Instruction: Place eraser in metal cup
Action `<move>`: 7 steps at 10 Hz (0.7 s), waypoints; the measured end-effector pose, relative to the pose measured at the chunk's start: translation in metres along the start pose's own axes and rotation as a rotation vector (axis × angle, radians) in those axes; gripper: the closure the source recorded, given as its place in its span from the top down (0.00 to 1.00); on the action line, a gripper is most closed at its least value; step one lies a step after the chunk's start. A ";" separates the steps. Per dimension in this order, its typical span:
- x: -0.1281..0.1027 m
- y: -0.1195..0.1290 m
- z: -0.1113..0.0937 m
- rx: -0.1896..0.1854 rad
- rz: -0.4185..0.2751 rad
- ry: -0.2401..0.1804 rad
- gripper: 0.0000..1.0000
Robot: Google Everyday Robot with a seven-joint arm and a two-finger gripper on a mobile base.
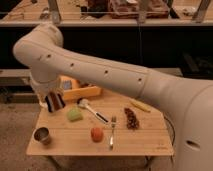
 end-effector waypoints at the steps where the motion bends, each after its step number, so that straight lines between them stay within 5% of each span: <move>1: 0.000 -0.024 0.013 -0.004 -0.050 -0.030 0.00; 3: -0.005 -0.046 0.033 -0.013 -0.091 -0.063 0.00; 7: -0.005 -0.047 0.036 -0.015 -0.092 -0.066 0.00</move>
